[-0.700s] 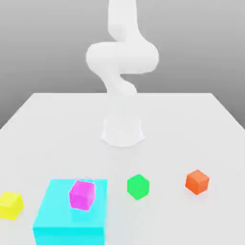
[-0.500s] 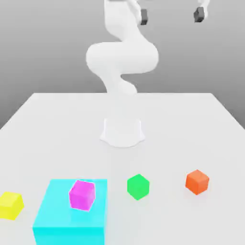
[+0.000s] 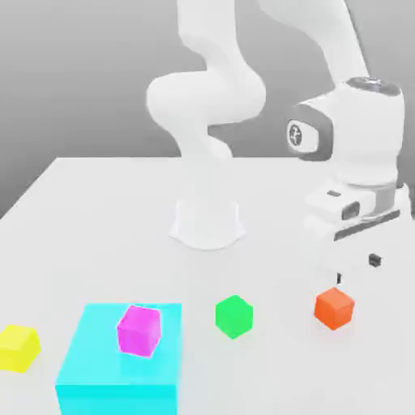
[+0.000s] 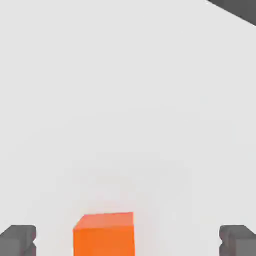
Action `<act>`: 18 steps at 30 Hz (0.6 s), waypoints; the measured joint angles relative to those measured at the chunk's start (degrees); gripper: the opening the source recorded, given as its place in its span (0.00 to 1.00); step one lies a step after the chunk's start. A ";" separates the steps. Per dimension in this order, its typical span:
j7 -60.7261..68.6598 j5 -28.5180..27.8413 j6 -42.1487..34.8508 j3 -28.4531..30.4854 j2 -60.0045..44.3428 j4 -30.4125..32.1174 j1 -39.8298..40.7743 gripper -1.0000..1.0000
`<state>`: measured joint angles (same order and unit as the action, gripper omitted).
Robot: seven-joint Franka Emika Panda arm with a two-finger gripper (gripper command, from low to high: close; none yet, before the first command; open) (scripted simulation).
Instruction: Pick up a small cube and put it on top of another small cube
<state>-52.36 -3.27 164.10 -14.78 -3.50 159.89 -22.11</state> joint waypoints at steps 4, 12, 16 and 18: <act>-5.79 -7.78 6.40 6.04 -8.40 -1.07 -4.56 0.50; -8.33 -10.90 10.74 10.29 -13.76 -2.16 -8.14 0.00; -7.12 -9.43 8.15 7.95 -10.55 -1.48 -6.14 0.00; -4.59 -6.11 5.09 5.28 -6.65 -0.63 -4.28 0.00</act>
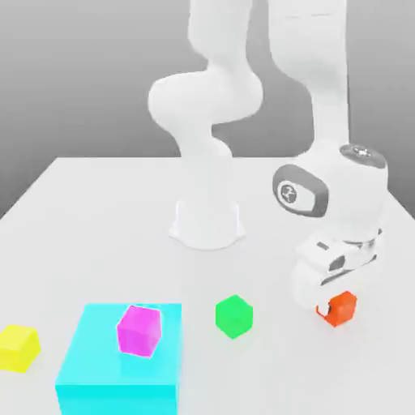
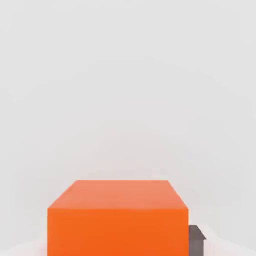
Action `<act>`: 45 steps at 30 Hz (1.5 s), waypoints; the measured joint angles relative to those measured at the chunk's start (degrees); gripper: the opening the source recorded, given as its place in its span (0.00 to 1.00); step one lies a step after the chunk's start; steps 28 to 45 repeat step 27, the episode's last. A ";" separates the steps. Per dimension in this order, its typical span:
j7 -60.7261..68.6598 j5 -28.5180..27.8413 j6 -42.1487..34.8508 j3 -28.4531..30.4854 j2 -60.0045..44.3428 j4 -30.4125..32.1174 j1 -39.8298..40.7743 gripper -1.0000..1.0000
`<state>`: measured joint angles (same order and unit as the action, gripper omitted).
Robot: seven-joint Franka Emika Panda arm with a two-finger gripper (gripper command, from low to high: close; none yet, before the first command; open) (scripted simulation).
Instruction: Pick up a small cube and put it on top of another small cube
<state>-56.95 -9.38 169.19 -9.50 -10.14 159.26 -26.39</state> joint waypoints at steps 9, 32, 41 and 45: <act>21.87 8.55 -14.74 3.45 11.38 -3.86 13.80 0.00; 52.37 9.68 -22.05 18.44 10.22 -11.94 30.20 1.00; 52.37 9.68 -22.05 18.44 10.22 -11.94 30.20 1.00; 52.37 9.68 -22.05 18.44 10.22 -11.94 30.20 1.00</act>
